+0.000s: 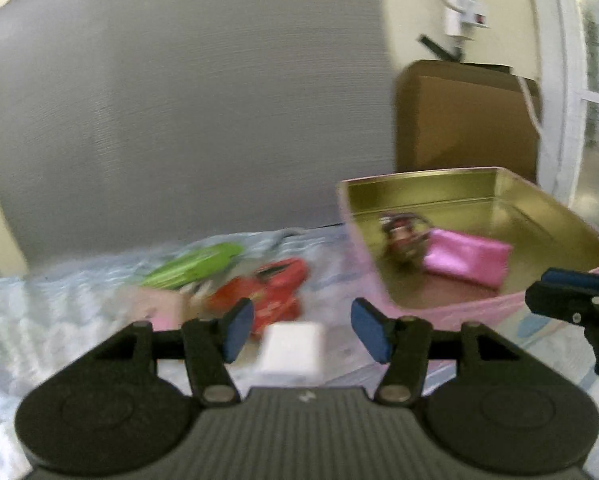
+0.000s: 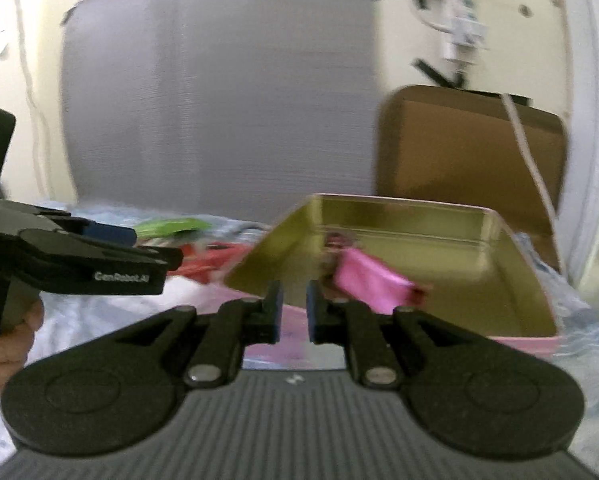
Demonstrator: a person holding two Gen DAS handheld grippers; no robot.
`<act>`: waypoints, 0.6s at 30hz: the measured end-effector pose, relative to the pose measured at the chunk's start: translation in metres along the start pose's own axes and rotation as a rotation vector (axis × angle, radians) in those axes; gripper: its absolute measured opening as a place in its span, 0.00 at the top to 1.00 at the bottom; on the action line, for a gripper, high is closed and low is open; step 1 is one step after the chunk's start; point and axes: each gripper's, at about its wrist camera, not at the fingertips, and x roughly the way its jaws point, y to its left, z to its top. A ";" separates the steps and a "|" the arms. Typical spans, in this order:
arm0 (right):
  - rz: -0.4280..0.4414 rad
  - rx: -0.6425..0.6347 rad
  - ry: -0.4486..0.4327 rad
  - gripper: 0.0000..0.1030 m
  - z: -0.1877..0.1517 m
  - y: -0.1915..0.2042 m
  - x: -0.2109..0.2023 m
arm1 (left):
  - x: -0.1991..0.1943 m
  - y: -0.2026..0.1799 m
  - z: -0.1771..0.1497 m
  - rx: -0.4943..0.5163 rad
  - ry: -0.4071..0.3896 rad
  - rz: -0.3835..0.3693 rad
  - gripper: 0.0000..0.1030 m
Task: Organize rigid objects
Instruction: 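Carry the pink pouch into the tin and open the right tool, then move the right tool to the white charger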
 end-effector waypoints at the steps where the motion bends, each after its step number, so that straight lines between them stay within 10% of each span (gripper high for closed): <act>1: 0.014 -0.009 0.002 0.85 0.001 0.010 0.002 | -0.003 0.010 -0.005 -0.006 0.001 0.013 0.47; 15: 0.130 -0.054 0.117 0.83 -0.008 0.107 0.055 | -0.001 0.124 -0.051 -0.157 0.057 0.117 0.47; 18: 0.127 -0.049 0.134 0.67 -0.010 0.115 0.067 | 0.001 0.133 -0.056 -0.178 0.066 0.134 0.47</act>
